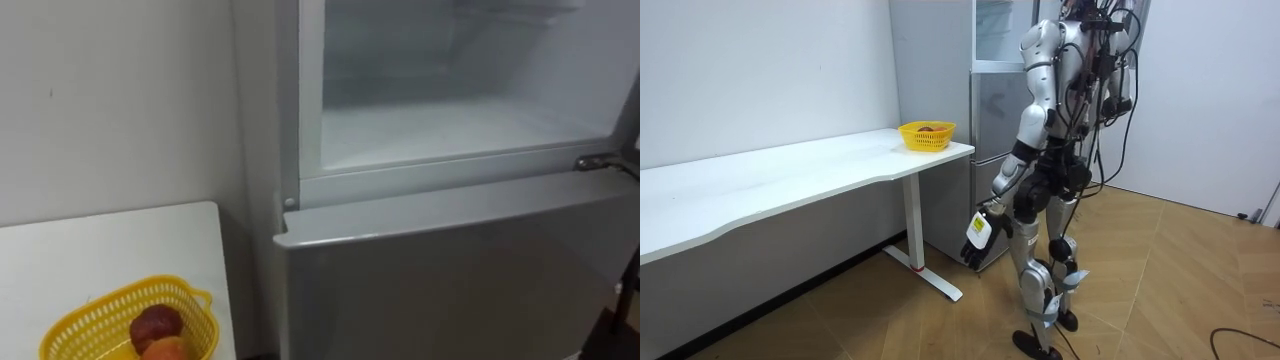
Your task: Retrieve from the upper fridge
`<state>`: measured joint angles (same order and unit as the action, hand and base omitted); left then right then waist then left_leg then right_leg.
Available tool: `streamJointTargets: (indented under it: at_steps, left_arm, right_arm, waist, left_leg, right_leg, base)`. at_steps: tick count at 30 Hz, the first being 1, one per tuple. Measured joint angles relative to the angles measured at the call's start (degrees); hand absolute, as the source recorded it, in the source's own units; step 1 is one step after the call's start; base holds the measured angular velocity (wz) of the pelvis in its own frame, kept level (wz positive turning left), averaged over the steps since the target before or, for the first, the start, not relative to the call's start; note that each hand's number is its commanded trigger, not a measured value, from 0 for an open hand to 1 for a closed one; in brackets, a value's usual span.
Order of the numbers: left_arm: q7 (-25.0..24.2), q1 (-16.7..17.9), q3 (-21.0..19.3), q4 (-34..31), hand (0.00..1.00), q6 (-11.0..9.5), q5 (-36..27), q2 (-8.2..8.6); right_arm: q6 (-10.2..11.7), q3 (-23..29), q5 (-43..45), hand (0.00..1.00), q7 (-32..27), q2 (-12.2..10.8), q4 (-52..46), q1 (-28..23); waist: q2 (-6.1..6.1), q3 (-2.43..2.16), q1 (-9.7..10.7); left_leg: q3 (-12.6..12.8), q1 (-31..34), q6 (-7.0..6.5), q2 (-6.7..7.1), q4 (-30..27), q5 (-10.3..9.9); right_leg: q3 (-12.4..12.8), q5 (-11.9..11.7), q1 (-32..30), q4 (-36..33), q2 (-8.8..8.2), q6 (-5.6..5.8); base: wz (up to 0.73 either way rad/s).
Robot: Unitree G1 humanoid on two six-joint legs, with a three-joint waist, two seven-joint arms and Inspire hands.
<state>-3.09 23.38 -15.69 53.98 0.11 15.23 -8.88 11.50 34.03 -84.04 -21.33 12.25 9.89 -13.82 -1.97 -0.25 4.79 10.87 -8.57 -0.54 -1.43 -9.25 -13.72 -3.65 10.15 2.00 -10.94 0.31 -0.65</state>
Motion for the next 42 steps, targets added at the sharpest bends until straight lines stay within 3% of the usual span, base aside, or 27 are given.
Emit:
streamJointTargets:
  at_steps: [16,22,27,39,42]
  left_arm:
    - [0.1,-0.2,0.0,-0.1,0.00,1.3,0.0,-0.02]
    - [0.1,-0.8,0.0,-0.1,0.00,2.4,-0.1,-0.02]
    - [0.0,-1.7,0.1,-0.1,0.00,2.4,0.1,0.02]
    - [0.2,-1.4,0.3,3.5,0.00,2.3,0.5,0.12]
    - [0.1,-1.5,0.2,3.4,0.00,2.2,0.6,0.12]
  right_arm:
    - [-2.9,7.7,-3.6,0.00,4.1,0.2,0.4,5.2]
    - [-2.9,7.7,-3.5,0.00,4.8,1.2,-3.1,8.4]
    - [-3.0,7.7,-2.0,0.00,5.2,1.2,-9.4,10.0]
    - [-4.1,5.2,3.5,0.00,14.2,1.8,-20.2,9.9]
    - [-4.8,3.7,4.6,0.00,16.5,3.2,-20.7,11.1]
  waist:
    - [0.13,-0.03,1.9]
    - [-0.26,-0.05,3.9]
    - [-0.30,-0.05,4.4]
    - [-0.15,-0.08,3.5]
    - [-0.20,-0.07,2.9]
  left_leg:
    - [0.7,0.2,0.00,-0.05,0.0,0.0]
    - [1.5,1.1,0.00,-0.11,0.0,0.0]
    - [2.4,1.0,0.00,-0.34,0.0,0.0]
    - [2.3,0.9,0.01,-0.90,0.0,0.0]
    - [2.3,1.1,0.01,-0.83,0.0,0.0]
  right_leg:
    - [0.5,0.1,-1.0,-1.2,-0.05,-0.08]
    - [1.3,0.2,-2.7,-1.9,0.01,-0.11]
    - [2.1,-0.2,-3.0,-1.9,0.43,-0.28]
    - [2.0,-0.3,-3.2,-2.6,0.77,-0.61]
    - [2.0,-0.3,-3.7,-2.7,0.77,-0.72]
  base:
    - [-0.02]
    - [-0.06]
    - [-0.10]
    - [-0.03]
    - [-0.01]
